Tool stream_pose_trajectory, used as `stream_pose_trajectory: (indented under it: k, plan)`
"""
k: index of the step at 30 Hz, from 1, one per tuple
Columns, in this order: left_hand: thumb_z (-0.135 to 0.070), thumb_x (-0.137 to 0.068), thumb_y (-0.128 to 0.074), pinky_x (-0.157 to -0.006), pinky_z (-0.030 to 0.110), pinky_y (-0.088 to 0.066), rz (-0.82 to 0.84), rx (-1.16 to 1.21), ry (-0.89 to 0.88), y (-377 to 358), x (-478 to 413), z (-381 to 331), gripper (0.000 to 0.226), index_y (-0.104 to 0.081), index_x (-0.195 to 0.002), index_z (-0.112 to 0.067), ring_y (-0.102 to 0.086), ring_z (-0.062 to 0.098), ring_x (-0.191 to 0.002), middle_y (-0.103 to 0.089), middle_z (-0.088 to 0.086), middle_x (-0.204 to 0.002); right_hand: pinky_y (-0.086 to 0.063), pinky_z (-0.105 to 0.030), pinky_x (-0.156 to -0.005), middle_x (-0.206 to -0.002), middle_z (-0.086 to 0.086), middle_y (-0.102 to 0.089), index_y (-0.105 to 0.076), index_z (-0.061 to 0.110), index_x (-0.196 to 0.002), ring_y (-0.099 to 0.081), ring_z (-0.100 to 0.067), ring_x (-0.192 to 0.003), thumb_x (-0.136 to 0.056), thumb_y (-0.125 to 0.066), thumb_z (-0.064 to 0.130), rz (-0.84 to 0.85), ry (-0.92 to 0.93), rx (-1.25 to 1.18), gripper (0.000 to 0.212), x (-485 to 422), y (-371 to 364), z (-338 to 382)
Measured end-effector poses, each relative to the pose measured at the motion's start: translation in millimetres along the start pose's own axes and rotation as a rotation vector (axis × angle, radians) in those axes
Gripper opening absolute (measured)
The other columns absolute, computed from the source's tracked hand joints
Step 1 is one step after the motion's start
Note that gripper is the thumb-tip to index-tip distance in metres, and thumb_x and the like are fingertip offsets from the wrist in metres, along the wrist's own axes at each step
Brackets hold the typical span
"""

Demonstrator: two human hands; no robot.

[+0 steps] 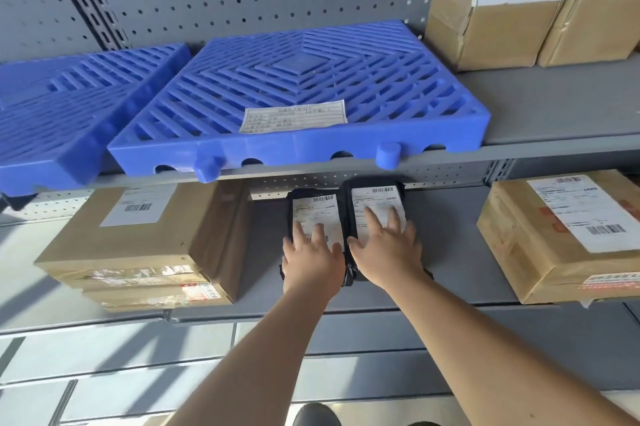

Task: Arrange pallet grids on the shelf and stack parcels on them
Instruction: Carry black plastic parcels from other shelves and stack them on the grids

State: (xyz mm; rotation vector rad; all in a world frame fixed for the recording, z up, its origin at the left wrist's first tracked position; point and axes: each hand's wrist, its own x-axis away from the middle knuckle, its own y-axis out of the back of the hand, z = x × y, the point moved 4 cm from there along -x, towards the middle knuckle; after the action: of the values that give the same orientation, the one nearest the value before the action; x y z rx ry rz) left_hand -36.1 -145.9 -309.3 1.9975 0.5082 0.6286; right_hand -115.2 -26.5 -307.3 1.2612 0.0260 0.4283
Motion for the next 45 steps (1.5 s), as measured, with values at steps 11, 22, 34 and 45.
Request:
stream_pose_trajectory:
  k: [11, 22, 34, 45]
  plan:
    - [-0.070, -0.092, -0.034, -0.115, 0.058, -0.020, 0.064, -0.114, 0.056, -21.1, -20.5, -2.8, 0.079, -0.010, -0.156, -0.030, 0.000, 0.043, -0.150, 0.014, 0.006, -0.167, -0.027, -0.059, -0.108, -0.166, 0.002, 0.006, -0.020, 0.050, -0.150, -0.004, -0.036, -0.150, -0.082, -0.051, 0.069, 0.009, -0.056, -0.008, 0.077, -9.2, -1.0, -19.6]
    - [-0.065, -0.080, -0.059, -0.102, 0.050, -0.039, 0.172, -0.189, 0.098, -7.2, -3.5, 6.2, 0.102, 0.005, -0.156, -0.043, -0.028, 0.037, -0.139, 0.019, 0.002, -0.166, -0.041, -0.051, -0.100, -0.164, -0.002, 0.005, -0.018, 0.050, -0.148, -0.031, -0.037, -0.132, -0.079, -0.063, 0.061, 0.062, -0.106, 0.032, 0.083, 14.0, 6.3, -28.9]
    - [-0.062, -0.081, -0.050, -0.098, 0.049, -0.037, 0.179, -0.166, 0.030, 53.2, 66.6, 1.1, 0.084, -0.013, -0.153, -0.043, -0.037, 0.036, -0.126, -0.008, -0.004, -0.160, -0.042, -0.048, -0.099, -0.157, 0.002, -0.023, -0.027, 0.046, -0.148, -0.042, -0.035, -0.124, -0.078, -0.053, 0.062, 0.072, -0.162, 0.033, 0.077, 91.0, 59.3, -12.2]
    - [-0.062, -0.079, -0.049, -0.098, 0.051, -0.040, 0.058, -0.147, 0.027, 106.6, 175.6, 5.4, 0.081, -0.015, -0.151, -0.045, -0.039, 0.037, -0.127, -0.013, -0.004, -0.158, -0.043, -0.049, -0.100, -0.159, 0.003, -0.023, -0.028, 0.047, -0.147, -0.039, -0.036, -0.128, -0.080, -0.051, 0.065, 0.013, -0.089, -0.006, 0.073, 197.4, 103.4, -11.3]
